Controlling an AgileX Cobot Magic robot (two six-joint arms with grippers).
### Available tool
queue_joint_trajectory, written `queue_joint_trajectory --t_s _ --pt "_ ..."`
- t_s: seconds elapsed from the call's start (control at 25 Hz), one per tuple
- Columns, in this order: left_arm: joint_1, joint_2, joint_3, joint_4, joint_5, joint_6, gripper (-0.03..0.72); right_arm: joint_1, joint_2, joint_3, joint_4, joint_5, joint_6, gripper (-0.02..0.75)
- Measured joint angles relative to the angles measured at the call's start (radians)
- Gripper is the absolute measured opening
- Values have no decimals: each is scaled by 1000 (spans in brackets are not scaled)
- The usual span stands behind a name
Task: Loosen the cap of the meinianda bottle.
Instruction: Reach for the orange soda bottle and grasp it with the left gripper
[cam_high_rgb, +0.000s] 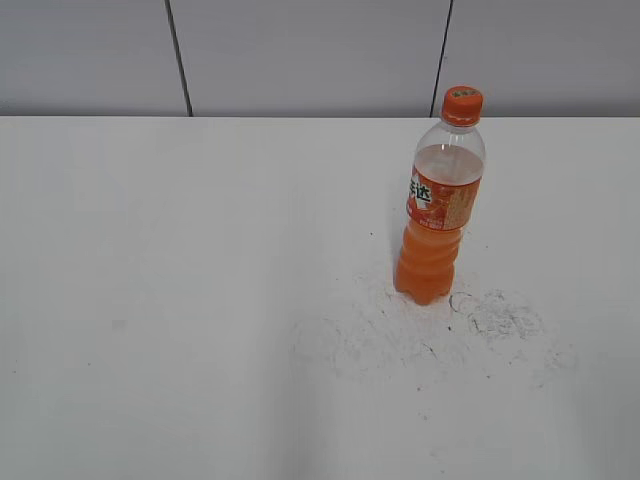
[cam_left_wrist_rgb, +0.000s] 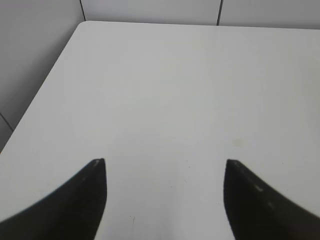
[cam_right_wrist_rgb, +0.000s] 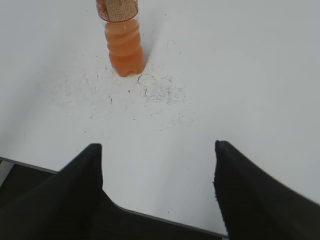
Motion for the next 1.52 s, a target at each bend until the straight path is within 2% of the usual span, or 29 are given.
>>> queue_joint_trajectory --t_s 0.36,0.56,0.68,0.88,1.24,1.52 --pt "0 9 0 0 0 2 553 0 0 0 0 0 0 516" --pt "0 152 -33 -9 -24 46 531 0 0 0 0 0 0 516" --pt "-19 252 -42 -24 -113 64 529 0 0 0 0 0 0 516" --pt "-39 364 -8 -69 -418 70 529 0 0 0 0 0 0 516" --pt "-157 526 291 -94 -1162 96 529 0 0 0 0 -1 0 516" --pt "-248 774 329 -98 -1465 78 529 0 0 0 0 -1 0 516"
